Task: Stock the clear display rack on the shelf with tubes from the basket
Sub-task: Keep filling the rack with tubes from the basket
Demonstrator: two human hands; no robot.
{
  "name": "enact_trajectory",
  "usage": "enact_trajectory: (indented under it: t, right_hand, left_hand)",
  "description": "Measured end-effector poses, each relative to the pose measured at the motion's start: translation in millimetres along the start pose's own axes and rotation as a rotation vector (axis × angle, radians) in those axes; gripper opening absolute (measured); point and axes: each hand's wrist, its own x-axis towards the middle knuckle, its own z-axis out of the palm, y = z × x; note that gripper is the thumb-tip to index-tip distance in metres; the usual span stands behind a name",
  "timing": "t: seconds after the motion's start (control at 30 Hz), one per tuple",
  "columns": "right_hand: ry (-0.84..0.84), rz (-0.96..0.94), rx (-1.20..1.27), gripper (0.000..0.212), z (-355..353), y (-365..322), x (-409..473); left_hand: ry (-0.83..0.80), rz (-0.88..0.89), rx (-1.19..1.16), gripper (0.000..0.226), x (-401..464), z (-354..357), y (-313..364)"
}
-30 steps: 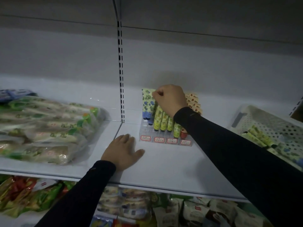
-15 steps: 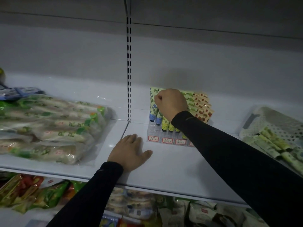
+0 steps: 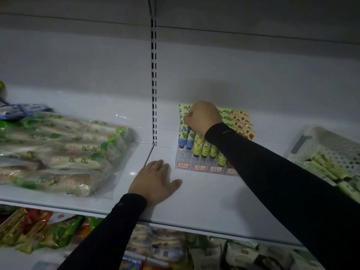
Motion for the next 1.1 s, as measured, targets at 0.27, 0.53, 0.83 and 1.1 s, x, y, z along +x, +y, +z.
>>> enact_trajectory:
  t: [0.27, 0.53, 0.83, 1.1]
  right_hand:
    - [-0.039, 0.014, -0.002, 0.040, 2.7, -3.1, 4.3]
    - [-0.047, 0.025, -0.043, 0.039, 2.5, -4.6, 3.0]
    - [0.153, -0.099, 0.053, 0.046, -23.6, 3.5, -15.0]
    - [0.224, -0.140, 0.180, 0.032, -67.8, 56.6, -85.6]
  left_hand:
    - [0.015, 0.009, -0.007, 0.060, -0.4, 0.8, -0.6]
    - [0.003, 0.013, -0.016, 0.057, 0.1, 1.4, -1.6]
    - [-0.016, -0.037, -0.040, 0.058, 1.3, 2.3, -4.5]
    - [0.059, -0.079, -0.086, 0.085, -14.0, -14.1, 13.1]
